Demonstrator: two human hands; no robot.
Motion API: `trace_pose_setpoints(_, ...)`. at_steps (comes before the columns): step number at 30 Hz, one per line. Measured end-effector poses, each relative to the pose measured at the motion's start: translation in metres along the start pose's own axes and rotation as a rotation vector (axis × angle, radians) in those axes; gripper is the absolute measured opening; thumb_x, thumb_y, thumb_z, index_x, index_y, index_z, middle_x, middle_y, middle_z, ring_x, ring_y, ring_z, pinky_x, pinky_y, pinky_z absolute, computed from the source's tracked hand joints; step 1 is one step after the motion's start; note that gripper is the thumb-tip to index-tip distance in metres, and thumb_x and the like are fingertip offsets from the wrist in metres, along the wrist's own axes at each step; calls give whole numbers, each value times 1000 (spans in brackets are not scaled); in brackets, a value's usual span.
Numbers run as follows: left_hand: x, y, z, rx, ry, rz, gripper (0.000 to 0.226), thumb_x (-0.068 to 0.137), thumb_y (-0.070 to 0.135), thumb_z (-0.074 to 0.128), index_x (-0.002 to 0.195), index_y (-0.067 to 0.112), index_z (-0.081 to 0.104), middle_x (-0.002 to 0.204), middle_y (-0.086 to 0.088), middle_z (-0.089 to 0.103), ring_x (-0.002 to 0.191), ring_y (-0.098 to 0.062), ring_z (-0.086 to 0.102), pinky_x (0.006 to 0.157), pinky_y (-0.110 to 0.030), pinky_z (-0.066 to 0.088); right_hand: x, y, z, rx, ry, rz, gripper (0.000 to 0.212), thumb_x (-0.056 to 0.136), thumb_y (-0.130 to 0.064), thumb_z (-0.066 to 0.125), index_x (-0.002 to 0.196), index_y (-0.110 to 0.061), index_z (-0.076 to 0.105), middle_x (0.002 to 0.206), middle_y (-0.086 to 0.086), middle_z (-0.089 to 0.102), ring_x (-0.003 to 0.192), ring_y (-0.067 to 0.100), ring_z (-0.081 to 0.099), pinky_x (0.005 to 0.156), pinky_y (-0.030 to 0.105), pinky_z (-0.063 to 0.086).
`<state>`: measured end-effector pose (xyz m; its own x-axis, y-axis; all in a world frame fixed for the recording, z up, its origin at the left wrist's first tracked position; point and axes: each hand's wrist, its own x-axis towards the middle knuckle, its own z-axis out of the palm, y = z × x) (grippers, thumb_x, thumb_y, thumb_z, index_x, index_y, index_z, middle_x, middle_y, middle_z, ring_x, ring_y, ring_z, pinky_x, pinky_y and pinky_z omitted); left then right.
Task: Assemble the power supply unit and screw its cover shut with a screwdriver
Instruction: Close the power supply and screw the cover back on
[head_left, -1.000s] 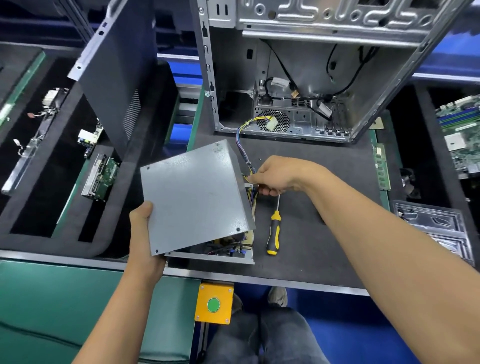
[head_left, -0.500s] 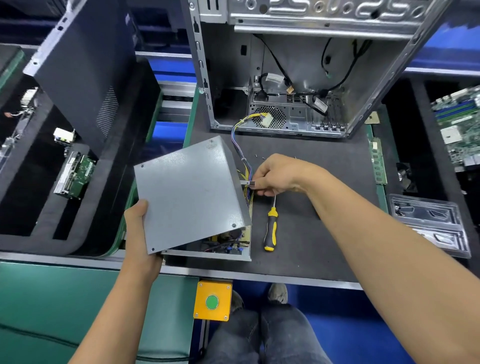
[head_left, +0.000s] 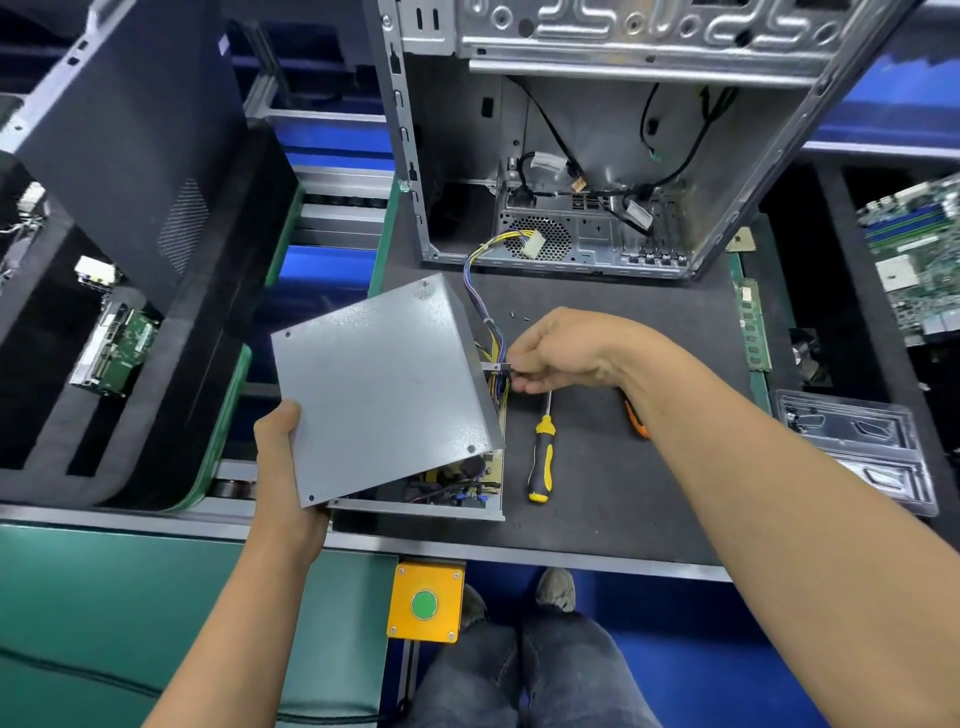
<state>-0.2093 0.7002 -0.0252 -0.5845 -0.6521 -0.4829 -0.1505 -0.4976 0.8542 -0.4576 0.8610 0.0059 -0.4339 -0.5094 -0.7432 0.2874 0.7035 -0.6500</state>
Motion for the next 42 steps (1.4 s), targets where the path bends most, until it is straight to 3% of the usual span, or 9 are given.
trace_pose_setpoints(7, -2, 1, -3, -1, 16, -5, 40, 74, 62, 51, 97, 37, 72, 96, 6, 74, 77, -13, 68, 64, -34, 46, -6, -4, 7, -15, 45, -63, 17, 94, 11, 53, 103, 0, 64, 77, 13, 69, 62, 13, 71, 61, 22, 59)
trace_pose_setpoints(13, -5, 4, -4, 16, 22, 9, 36, 78, 61, 49, 95, 39, 72, 95, 7, 74, 74, -10, 68, 61, -33, 45, -12, -13, 12, -38, 36, -77, 23, 95, 6, 51, 113, -8, 58, 86, 13, 70, 72, 19, 74, 62, 25, 58)
trace_pose_setpoints(17, -7, 6, -4, 35, 11, 11, 36, 78, 63, 47, 91, 43, 74, 93, 9, 74, 73, -8, 69, 58, -33, 46, -11, -13, 16, -138, 144, -131, 24, 101, -26, 53, 105, -9, 70, 86, 1, 70, 74, 11, 61, 58, 20, 47)
trace_pose_setpoints(20, -8, 7, -3, 38, 15, 6, 37, 74, 65, 49, 90, 43, 75, 94, 8, 75, 74, -9, 70, 57, -32, 48, -12, -10, 16, -50, 86, -148, 36, 95, -49, 60, 101, -15, 72, 75, -10, 71, 80, 7, 64, 69, 22, 54)
trace_pose_setpoints(22, -9, 7, -3, 36, 23, 6, 37, 73, 65, 50, 91, 43, 75, 94, 8, 75, 75, -10, 70, 58, -32, 48, -12, -7, 16, -50, 51, -184, 33, 92, -47, 65, 98, -16, 74, 61, -14, 67, 76, 6, 65, 77, 24, 58)
trace_pose_setpoints(25, -10, 6, 2, 59, 12, -4, 43, 72, 67, 51, 94, 40, 75, 98, 4, 75, 78, -12, 70, 61, -34, 48, -8, -8, 17, -38, 104, -220, 30, 96, -33, 64, 99, -6, 75, 79, -3, 68, 73, 9, 62, 83, 29, 57)
trace_pose_setpoints(30, -13, 4, 10, 68, 21, -48, 57, 67, 68, 55, 105, 31, 74, 109, -5, 75, 87, -19, 69, 73, -37, 49, -8, -12, 18, 67, 165, -217, 36, 101, -32, 53, 104, -1, 71, 88, 7, 69, 68, 11, 60, 63, 22, 54)
trace_pose_setpoints(36, -14, 17, 11, 100, 42, -44, 64, 59, 66, 56, 106, 26, 70, 98, -1, 74, 79, -17, 68, 64, -32, 47, -35, -12, 19, -33, 209, -275, 63, 77, -87, 37, 102, -36, 63, 109, -9, 68, 105, 14, 64, 91, 32, 51)
trace_pose_setpoints(42, -15, 53, 13, 252, -58, -1, 35, 63, 65, 55, 71, 37, 75, 77, 5, 71, 65, -11, 67, 63, -33, 44, -64, -12, 26, -46, 150, -314, 87, 60, -96, 50, 126, -40, 56, 123, -15, 61, 109, 9, 63, 101, 40, 49)
